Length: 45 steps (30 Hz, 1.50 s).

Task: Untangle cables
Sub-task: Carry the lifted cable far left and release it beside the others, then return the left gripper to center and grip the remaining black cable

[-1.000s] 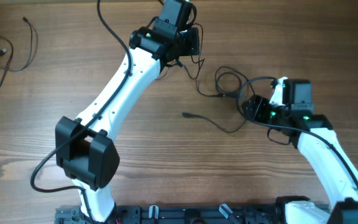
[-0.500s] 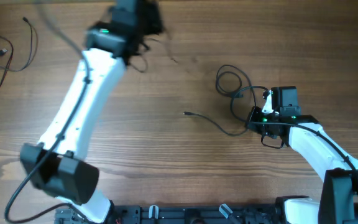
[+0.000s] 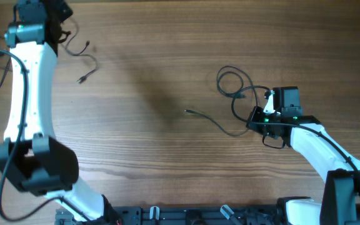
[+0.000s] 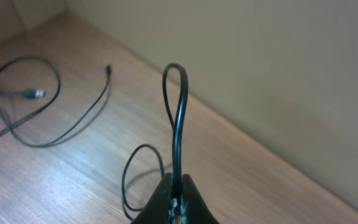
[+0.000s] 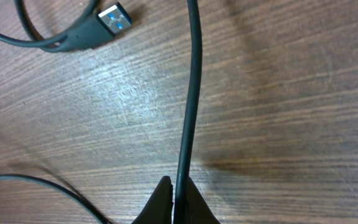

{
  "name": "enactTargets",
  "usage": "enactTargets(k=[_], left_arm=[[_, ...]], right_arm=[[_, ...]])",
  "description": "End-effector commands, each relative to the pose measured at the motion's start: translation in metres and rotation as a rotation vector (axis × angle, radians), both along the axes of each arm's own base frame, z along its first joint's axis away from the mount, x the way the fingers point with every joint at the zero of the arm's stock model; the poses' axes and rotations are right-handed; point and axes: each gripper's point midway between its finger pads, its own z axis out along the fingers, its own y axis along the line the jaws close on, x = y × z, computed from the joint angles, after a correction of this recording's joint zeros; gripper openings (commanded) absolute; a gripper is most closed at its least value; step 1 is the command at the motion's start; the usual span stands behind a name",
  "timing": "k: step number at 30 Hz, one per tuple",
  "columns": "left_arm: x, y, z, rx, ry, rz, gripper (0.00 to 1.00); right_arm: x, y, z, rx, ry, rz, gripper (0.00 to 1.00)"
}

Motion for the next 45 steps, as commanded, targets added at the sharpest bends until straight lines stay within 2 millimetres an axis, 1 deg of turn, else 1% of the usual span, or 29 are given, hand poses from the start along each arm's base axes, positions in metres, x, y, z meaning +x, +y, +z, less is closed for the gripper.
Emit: enactTargets(k=[1,2,4,6,8,9,10,11,12,13,14,15,17,20,21,24,26,28,29,30,31,32,34,36,39,41,42,43,45], left_arm=[[0.019,-0.002,-0.066,-0.100,0.107,-0.079,0.04],[0.021,-0.004,-0.081,-0.119,0.131,-0.091,0.04],[0.025,-0.004,-0.103,-0.132,0.168,-0.094,0.04],[0.028,-0.003,-0.130,-0.139,0.209,-0.089,0.04],[0.029,-0.003,-0.148,-0.148,0.241,-0.085,0.04],[0.028,-0.003,-0.156,-0.154,0.258,-0.084,0.06],[0.026,-0.003,-0.164,-0.158,0.279,-0.083,0.12],[0.024,-0.004,-0.169,-0.162,0.296,-0.082,0.25],[0.021,-0.004,-0.173,-0.169,0.310,-0.078,0.56],[0.015,-0.004,-0.172,-0.197,0.323,-0.048,0.95],[0.012,-0.004,-0.168,-0.211,0.321,-0.033,1.00],[0.010,-0.005,-0.164,-0.216,0.319,-0.034,1.00],[0.008,-0.014,-0.149,-0.246,0.302,-0.065,1.00],[0.002,-0.042,-0.116,-0.342,0.257,-0.170,1.00],[0.001,-0.055,-0.103,-0.384,0.233,-0.221,1.00],[-0.001,-0.082,-0.077,-0.486,0.180,-0.292,1.00],[-0.004,-0.100,-0.063,-0.546,0.159,-0.336,1.00],[-0.007,-0.118,-0.056,-0.571,0.160,-0.387,1.00],[-0.010,-0.127,-0.056,-0.578,0.171,-0.404,1.00],[-0.013,-0.136,-0.058,-0.585,0.188,-0.417,1.00],[-0.017,-0.145,-0.060,-0.588,0.211,-0.428,1.00],[-0.022,-0.157,-0.064,-0.594,0.242,-0.444,1.00],[-0.029,-0.172,-0.068,-0.599,0.280,-0.464,1.00],[-0.040,-0.196,-0.072,-0.602,0.330,-0.501,1.00],[-0.052,-0.235,-0.076,-0.595,0.380,-0.571,1.00],[-0.058,-0.259,-0.078,-0.570,0.394,-0.613,1.00],[-0.059,-0.270,-0.079,-0.548,0.394,-0.631,1.00],[-0.060,-0.280,-0.080,-0.525,0.393,-0.646,1.00],[-0.063,-0.304,-0.082,-0.494,0.390,-0.690,1.00]], right_arm=[[0.002,0.000,-0.003,0.000,-0.006,-0.006,0.08],[0.003,0.001,-0.002,0.007,-0.012,-0.004,0.08],[0.006,0.005,0.001,0.027,-0.026,0.006,0.04],[0.008,0.007,0.002,0.041,-0.035,0.012,0.04],[0.007,0.007,0.002,0.042,-0.034,0.013,0.04],[0.007,0.008,0.002,0.045,-0.034,0.015,0.04],[0.008,0.009,0.003,0.051,-0.036,0.020,0.04],[0.008,0.010,0.004,0.058,-0.040,0.023,0.04],[0.011,0.013,0.006,0.067,-0.053,0.034,0.04],[0.016,0.017,0.012,0.085,-0.082,0.060,0.04],[0.019,0.020,0.015,0.101,-0.097,0.071,0.04],[0.021,0.023,0.018,0.114,-0.107,0.078,0.04],[0.028,0.032,0.030,0.168,-0.141,0.107,0.04],[0.042,0.054,0.059,0.288,-0.215,0.176,0.05],[0.046,0.060,0.069,0.332,-0.237,0.187,0.05],[0.055,0.083,0.094,0.437,-0.293,0.218,0.05],[0.054,0.104,0.105,0.475,-0.325,0.273,0.05],[0.050,0.125,0.108,0.461,-0.357,0.329,0.05],[0.049,0.130,0.107,0.442,-0.363,0.338,0.16],[0.050,0.133,0.103,0.404,-0.368,0.333,0.38],[0.052,0.131,0.098,0.361,-0.368,0.312,0.78],[0.056,0.123,0.092,0.309,-0.362,0.271,1.00],[0.060,0.107,0.083,0.249,-0.338,0.202,1.00],[0.061,0.070,0.069,0.170,-0.265,0.046,1.00],[0.052,0.007,0.057,0.072,-0.165,-0.159,1.00],[0.043,-0.030,0.057,0.044,-0.128,-0.269,1.00],[0.039,-0.043,0.058,0.040,-0.116,-0.309,1.00],[0.033,-0.061,0.060,0.035,-0.100,-0.368,1.00],[0.023,-0.084,0.063,0.029,-0.085,-0.441,1.00]])
